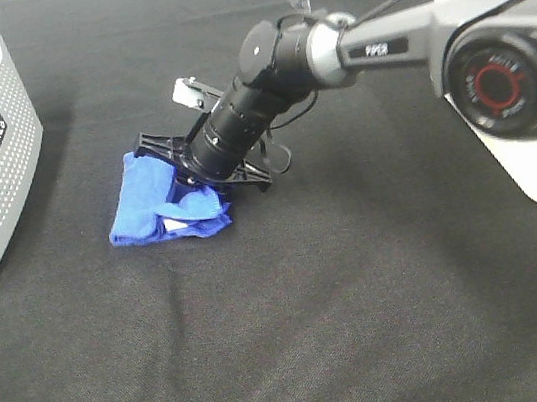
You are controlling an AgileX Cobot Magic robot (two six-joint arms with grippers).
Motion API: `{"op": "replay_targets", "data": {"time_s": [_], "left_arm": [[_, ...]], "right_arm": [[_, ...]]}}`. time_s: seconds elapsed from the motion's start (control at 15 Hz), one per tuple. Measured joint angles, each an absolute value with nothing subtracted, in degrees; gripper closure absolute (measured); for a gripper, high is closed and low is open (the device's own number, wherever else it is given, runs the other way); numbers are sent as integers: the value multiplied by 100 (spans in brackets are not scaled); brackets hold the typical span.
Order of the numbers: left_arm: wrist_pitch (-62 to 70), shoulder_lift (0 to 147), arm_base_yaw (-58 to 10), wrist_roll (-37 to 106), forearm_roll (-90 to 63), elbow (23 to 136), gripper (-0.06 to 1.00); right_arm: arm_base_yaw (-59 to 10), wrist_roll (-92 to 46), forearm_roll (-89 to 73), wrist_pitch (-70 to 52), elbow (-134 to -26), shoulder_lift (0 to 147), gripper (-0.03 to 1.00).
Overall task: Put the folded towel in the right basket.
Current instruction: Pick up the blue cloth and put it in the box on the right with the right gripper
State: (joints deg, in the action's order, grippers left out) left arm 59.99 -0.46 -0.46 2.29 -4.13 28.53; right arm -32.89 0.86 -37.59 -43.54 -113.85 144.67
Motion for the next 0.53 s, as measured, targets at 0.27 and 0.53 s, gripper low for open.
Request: {"op": "replay_targets", "data": {"time_s": [0.27, 0.53], "left_arm": [[5999, -46, -46, 229, -413, 2853, -3], [5999, -46, -46, 229, -413, 2853, -3]], "right_arm": [[-2630, 63, -3524, -5111, -11345, 13230, 75], [-1409, -218, -3398, -5512, -11345, 11654, 75]]}}
